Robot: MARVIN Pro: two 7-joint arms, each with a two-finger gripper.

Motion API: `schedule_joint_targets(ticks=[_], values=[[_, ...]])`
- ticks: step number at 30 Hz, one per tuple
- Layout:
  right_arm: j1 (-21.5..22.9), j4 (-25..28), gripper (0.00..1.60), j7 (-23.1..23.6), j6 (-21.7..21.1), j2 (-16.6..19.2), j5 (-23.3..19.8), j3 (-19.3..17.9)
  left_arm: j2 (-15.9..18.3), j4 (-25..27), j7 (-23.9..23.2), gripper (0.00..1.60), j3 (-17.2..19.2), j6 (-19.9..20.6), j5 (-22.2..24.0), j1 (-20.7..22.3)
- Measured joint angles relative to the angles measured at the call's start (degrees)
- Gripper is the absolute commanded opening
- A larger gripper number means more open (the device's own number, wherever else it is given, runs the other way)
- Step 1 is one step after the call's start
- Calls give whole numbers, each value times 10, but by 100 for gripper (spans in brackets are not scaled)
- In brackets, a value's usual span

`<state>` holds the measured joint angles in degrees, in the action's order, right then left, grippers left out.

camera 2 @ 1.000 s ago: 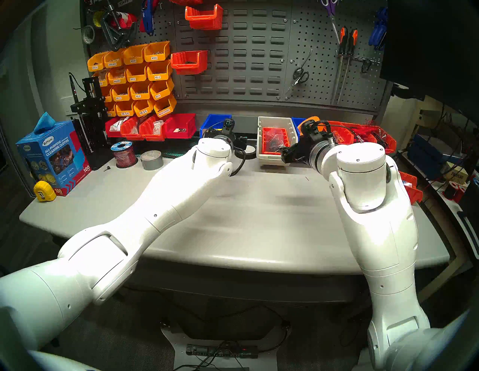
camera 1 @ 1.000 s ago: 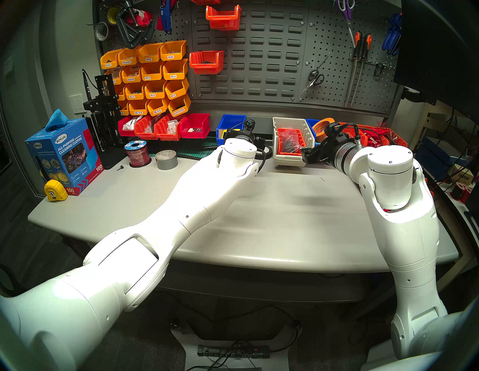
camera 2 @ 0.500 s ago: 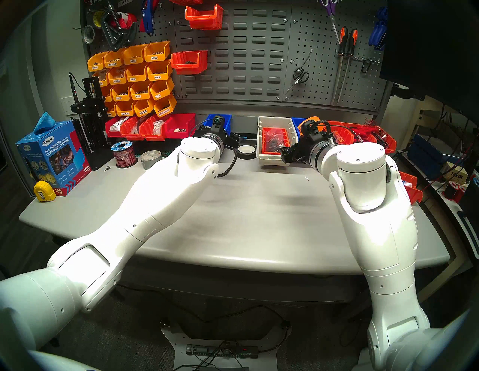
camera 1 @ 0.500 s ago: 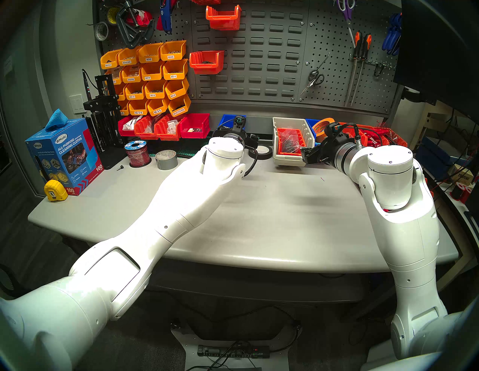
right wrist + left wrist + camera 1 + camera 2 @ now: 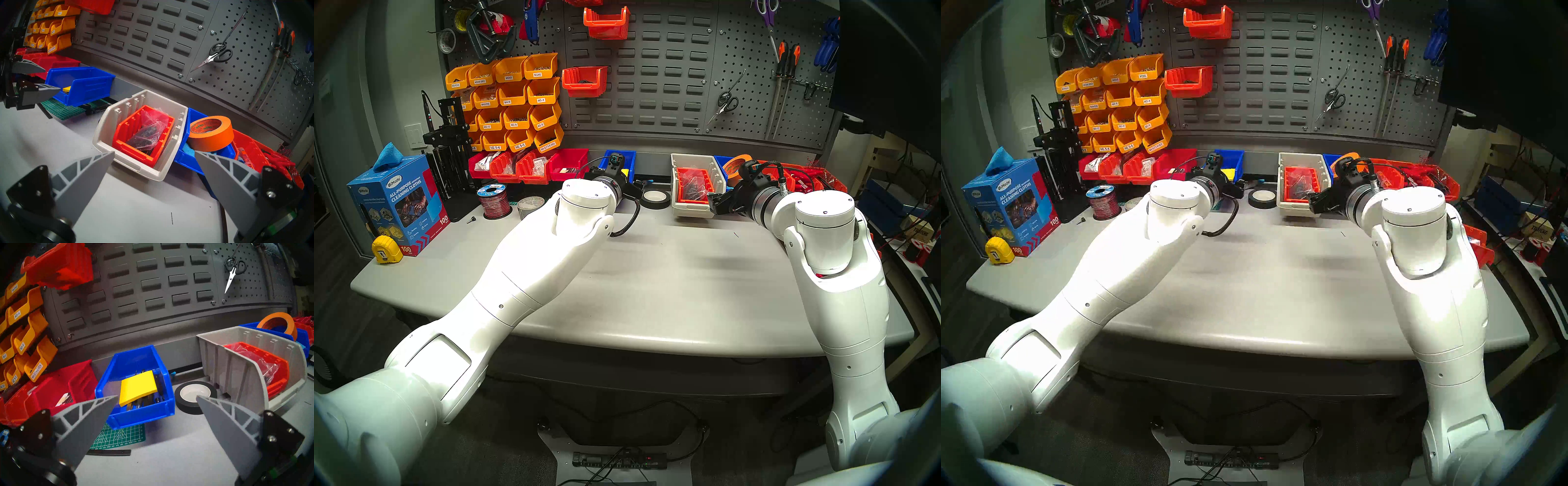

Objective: Hang all the unorganized tool boxes onto the wall

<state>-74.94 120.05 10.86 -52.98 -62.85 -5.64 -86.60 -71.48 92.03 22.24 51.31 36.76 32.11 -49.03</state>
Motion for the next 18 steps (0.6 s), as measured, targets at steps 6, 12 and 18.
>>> schedule_joint_targets(ticks=[6, 12, 18], values=[[0, 0, 160, 0, 0, 0, 0, 0, 13, 0, -15, 160, 2, -3, 3, 2], [0, 0, 160, 0, 0, 0, 0, 0, 22, -1, -26, 160, 3, -6, 1, 4], [0, 0, 160, 0, 0, 0, 0, 0, 27, -3, -33, 160, 3, -11, -1, 5]])
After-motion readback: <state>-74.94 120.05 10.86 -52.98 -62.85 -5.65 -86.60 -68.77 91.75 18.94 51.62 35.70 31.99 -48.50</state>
